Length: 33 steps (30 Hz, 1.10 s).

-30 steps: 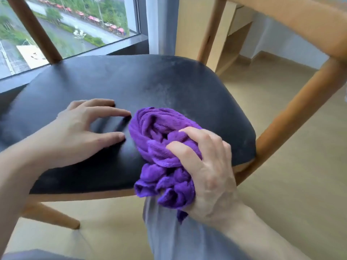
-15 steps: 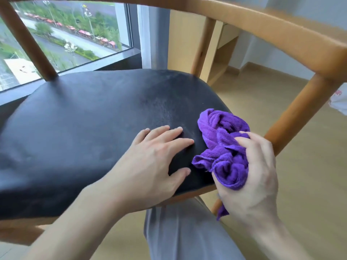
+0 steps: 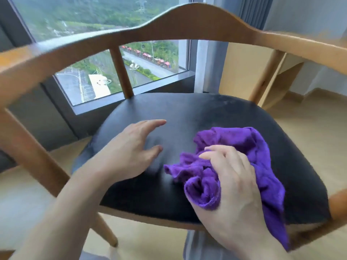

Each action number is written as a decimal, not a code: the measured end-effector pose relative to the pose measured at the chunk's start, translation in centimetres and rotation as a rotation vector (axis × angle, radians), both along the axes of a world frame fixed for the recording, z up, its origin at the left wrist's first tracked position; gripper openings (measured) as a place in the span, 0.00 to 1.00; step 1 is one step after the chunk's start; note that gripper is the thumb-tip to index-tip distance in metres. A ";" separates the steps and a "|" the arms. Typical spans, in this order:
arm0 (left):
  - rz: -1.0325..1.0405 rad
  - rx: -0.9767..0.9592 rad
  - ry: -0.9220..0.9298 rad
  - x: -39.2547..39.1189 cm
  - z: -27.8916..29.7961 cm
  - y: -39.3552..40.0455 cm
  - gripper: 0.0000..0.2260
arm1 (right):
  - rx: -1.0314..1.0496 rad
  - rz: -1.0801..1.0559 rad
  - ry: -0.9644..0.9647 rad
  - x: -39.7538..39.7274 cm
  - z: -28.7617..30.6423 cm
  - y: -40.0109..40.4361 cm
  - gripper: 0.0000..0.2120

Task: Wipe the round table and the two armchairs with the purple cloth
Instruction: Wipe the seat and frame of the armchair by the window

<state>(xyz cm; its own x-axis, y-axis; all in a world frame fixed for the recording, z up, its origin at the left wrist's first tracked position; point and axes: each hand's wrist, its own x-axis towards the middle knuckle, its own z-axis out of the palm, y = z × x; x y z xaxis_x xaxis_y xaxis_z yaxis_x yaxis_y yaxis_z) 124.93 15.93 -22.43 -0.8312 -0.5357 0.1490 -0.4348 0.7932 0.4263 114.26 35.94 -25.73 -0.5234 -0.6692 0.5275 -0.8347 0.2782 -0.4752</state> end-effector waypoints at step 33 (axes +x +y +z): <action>0.136 0.014 0.260 1.8 0.6 3.5 0.11 | -0.069 0.421 -0.278 -5.4 2.3 -1.4 0.08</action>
<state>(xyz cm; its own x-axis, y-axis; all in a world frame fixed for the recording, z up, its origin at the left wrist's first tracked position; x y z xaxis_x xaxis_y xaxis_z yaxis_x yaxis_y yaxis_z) 126.68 19.43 -21.80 -0.6864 -0.6431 0.3396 -0.4117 0.7285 0.5476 108.87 34.54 -23.42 -0.3427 -0.8207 0.4572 -0.7068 -0.0953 -0.7009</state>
